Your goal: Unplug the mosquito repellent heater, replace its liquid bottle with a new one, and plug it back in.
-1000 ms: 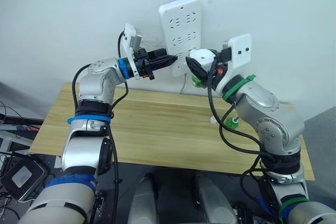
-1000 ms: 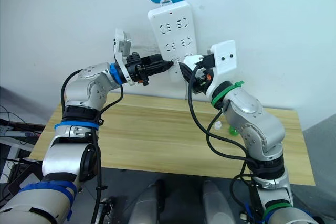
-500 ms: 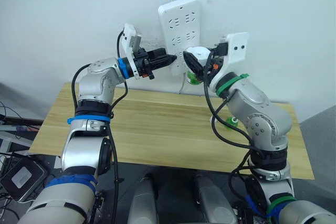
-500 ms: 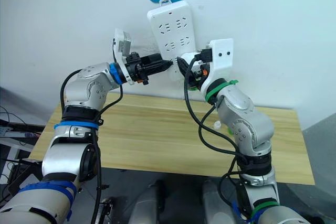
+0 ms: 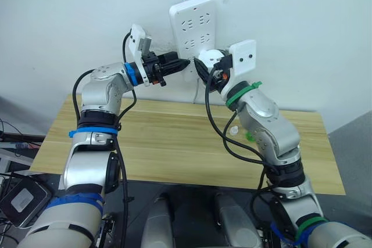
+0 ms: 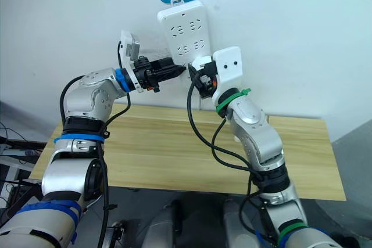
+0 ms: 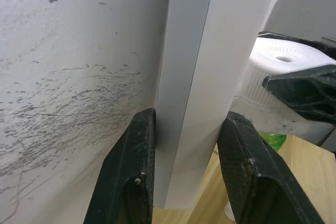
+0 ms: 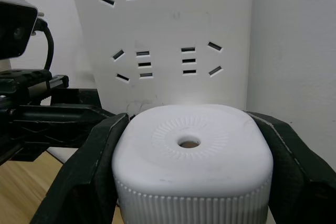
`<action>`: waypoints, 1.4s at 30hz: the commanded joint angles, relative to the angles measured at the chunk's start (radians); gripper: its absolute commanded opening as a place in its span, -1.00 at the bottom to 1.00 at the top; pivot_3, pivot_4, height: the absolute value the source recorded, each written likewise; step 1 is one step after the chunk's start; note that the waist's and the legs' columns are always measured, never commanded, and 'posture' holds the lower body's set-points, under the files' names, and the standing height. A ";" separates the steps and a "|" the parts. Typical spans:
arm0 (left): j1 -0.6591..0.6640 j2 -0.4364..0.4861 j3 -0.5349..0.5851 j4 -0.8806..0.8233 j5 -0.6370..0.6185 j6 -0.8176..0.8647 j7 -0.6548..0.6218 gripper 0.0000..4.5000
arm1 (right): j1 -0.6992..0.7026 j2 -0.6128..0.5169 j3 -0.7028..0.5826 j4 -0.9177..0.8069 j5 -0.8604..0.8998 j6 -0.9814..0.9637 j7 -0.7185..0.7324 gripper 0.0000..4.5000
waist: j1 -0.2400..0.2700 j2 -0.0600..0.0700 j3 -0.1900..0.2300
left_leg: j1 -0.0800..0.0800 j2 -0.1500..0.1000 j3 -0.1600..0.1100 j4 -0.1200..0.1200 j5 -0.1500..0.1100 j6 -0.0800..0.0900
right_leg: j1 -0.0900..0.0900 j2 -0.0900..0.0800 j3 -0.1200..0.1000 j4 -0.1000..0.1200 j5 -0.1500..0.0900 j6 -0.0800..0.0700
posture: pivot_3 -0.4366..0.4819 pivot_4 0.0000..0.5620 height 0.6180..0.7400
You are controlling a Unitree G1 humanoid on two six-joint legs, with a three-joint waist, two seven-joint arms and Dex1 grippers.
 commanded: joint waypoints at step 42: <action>0.246 0.250 0.129 -0.476 -0.245 0.386 -0.036 1.00 | 0.270 -0.212 -0.035 -0.347 0.263 0.212 0.297 -0.93 | 0.004 -0.001 0.000 | -0.002 0.001 -0.002 -0.005 0.001 0.000 | -0.003 0.000 -0.003 0.001 -0.001 -0.002 | -0.06 -0.18 1.00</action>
